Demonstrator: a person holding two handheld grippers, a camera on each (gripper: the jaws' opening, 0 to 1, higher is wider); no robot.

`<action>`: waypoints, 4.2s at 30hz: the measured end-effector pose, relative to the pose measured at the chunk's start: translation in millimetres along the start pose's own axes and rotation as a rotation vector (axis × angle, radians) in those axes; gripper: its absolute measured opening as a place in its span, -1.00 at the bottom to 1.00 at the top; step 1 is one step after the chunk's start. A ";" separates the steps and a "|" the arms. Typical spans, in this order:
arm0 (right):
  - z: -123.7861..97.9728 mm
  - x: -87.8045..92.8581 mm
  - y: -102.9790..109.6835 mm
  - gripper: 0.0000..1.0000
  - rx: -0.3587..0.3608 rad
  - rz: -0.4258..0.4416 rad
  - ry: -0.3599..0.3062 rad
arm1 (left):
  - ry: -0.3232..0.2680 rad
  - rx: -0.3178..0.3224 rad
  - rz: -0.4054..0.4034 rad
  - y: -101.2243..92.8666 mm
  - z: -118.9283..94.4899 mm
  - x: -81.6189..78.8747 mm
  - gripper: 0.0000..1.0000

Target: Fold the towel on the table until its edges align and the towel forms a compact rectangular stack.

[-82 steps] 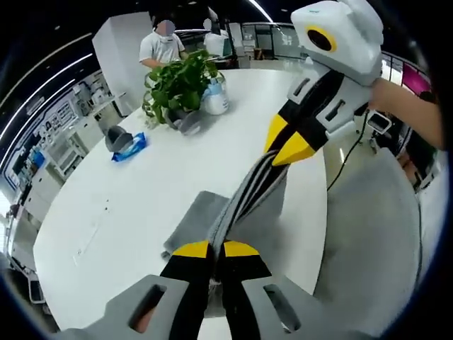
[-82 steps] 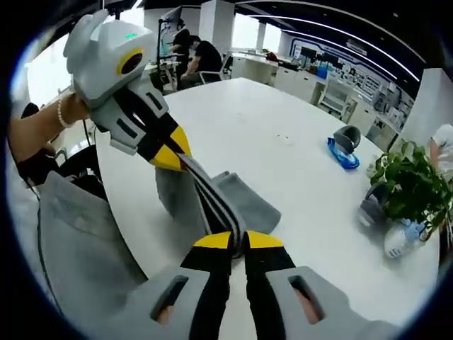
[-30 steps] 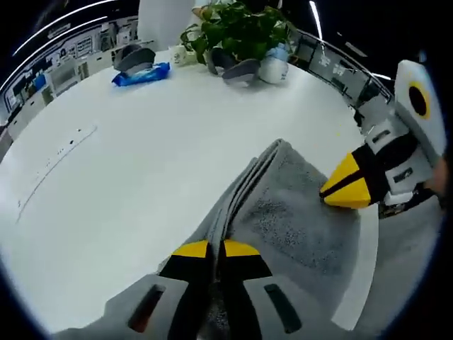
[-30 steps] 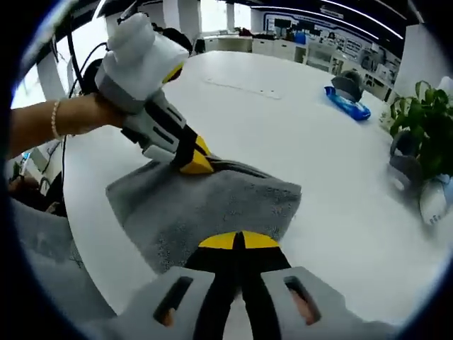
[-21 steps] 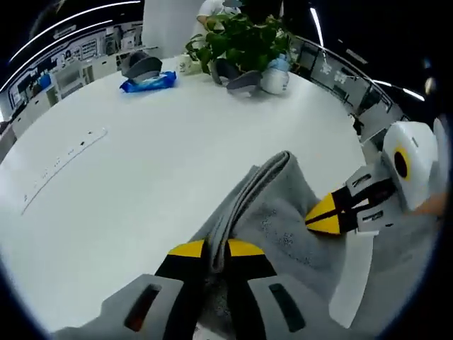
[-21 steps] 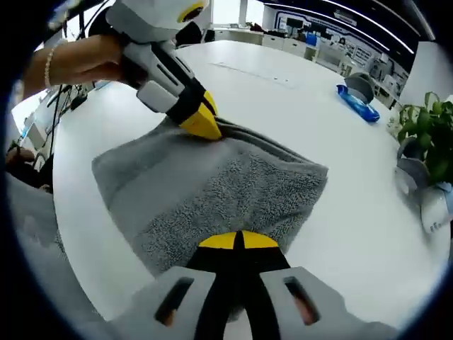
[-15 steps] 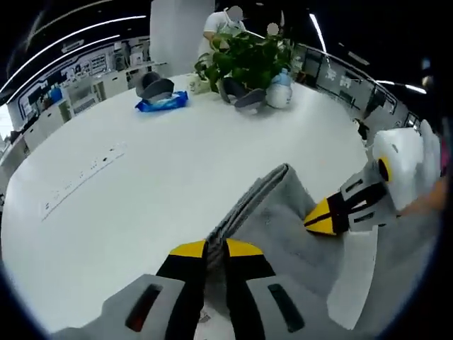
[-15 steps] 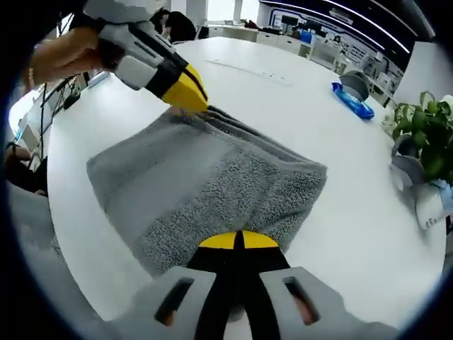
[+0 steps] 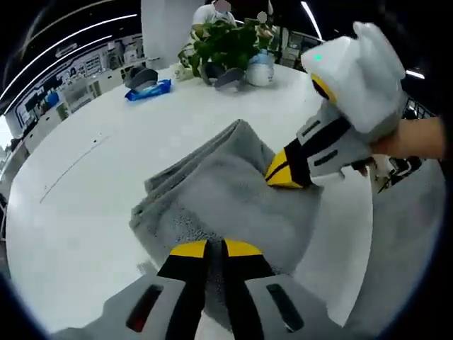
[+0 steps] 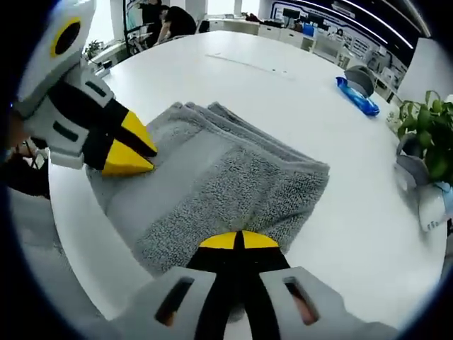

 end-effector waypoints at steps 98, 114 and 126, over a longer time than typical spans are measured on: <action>-109.9 65.7 5.3 0.99 0.190 0.319 -0.510 | -0.482 -0.371 -0.460 -3.2 -125.0 60.7 0.99; -111.7 64.6 6.3 0.98 0.200 0.310 -0.509 | -0.439 -0.370 -0.476 -2.9 -126.8 64.4 0.98; -117.2 64.7 3.7 0.95 0.210 0.348 -0.533 | -0.415 -0.381 -0.502 -2.3 -127.2 71.0 0.90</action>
Point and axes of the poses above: the point that each gripper's makers call its tool centre point, and the gripper's own axes: z roughly forward along the fingers, y roughly to its left, x roughly out of its underside, the point moved 10 cm from there along -z, roughly backward along the fingers, and after that the axes turned 7 degrees about -z, right-handed, at the moved point
